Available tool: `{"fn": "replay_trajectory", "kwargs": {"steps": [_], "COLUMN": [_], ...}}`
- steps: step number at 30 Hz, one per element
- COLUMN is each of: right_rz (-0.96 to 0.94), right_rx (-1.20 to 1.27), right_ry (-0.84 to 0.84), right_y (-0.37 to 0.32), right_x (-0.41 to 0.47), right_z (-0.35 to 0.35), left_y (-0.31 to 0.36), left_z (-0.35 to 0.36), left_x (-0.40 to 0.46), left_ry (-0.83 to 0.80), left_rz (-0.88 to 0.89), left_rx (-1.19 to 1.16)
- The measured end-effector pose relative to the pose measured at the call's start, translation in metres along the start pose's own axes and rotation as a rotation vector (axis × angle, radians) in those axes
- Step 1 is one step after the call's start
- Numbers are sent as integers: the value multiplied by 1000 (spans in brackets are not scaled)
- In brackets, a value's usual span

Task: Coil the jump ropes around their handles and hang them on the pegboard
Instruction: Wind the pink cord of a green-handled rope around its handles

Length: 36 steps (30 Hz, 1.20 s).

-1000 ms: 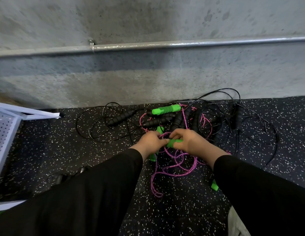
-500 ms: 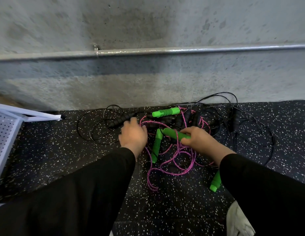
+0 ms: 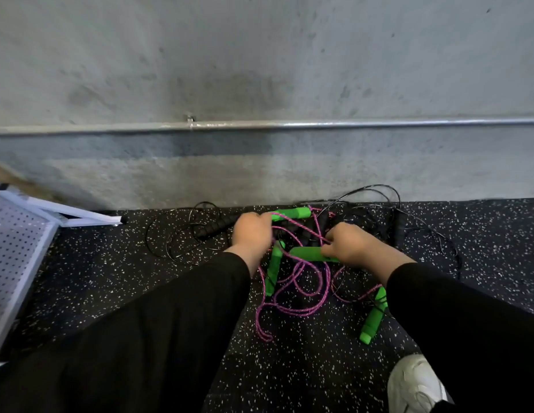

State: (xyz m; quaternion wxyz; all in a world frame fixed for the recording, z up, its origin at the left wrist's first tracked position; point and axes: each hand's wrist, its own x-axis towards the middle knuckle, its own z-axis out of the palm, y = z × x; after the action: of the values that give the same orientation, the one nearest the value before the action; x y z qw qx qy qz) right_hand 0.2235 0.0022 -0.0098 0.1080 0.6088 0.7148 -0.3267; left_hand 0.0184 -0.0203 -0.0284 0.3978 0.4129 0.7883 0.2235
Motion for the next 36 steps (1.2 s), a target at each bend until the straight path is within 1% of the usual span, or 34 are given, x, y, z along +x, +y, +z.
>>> {"fn": "replay_trajectory", "kwargs": {"steps": [2, 4, 6, 7, 8, 10, 12, 16, 19, 21, 23, 25, 26, 27, 28, 29, 30, 31, 32, 33, 34, 35, 36], "right_rz": [-20, -87, -185, -245, -307, -402, -460, -467, -444, -455, -486, -508, -510, -505, -504, -512, -534, -559, -575, -588, -584, -561, -504], "right_rx": [137, 251, 287, 274, 231, 80, -29, -89, -32, 21, 73, 65, 47, 21, -1, -11, -15, -16, -20, -5, 51, 176, 376], "right_ry": [126, 275, 307, 299, 282, 240, 261, 393, 383, 399, 482, 573, 613, 647, 677, 703, 726, 746, 775, 818, 869, 917, 918], "right_y": [2, -7, -27, -37, -49, -72, -90, -101, -97, -94, -96, -100, -101, -103, -104, -105, -105, -105, -105, -107, -109, -112, -115], "right_x": [-10, -29, -53, -64, -76, -104, -131, -175, -202, -218, -231, -239, -243, -247, -250, -252, -254, -255, -254, -252, -248, -244, -243], "right_z": [-10, -28, -51, -63, -74, -96, -114, -138, -144, -144, -145, -146, -145, -143, -141, -139, -138, -136, -135, -136, -136, -136, -138], "left_y": [-3, -5, 5, 15, 25, 42, 53, 76, 92, 99, 108, 119, 126, 131, 134, 135, 135, 135, 135, 137, 139, 140, 142], "left_z": [-24, -43, -58, -65, -72, -90, -111, -151, -169, -173, -174, -169, -165, -162, -160, -161, -162, -162, -163, -162, -159, -157, -154], "left_x": [-3, -15, -32, -41, -49, -61, -71, -108, -139, -151, -167, -190, -208, -224, -238, -247, -256, -259, -262, -263, -263, -261, -259], "left_ry": [-23, -65, -59, -23, 27, 153, 285, 480, 554, 520, 462, 382, 246, 40, -169, -345, -471, -541, -567, -547, -488, -405, -300], "left_rz": [-39, -70, -47, -20, 4, 41, 61, 197, 237, 232, 209, 259, 259, 227, 190, 178, 180, 204, 244, 283, 323, 367, 414], "left_rx": [184, 283, 346, 343, 306, 150, -16, -272, -303, -298, -335, -461, -558, -642, -672, -667, -657, -660, -684, -721, -761, -783, -761]}}
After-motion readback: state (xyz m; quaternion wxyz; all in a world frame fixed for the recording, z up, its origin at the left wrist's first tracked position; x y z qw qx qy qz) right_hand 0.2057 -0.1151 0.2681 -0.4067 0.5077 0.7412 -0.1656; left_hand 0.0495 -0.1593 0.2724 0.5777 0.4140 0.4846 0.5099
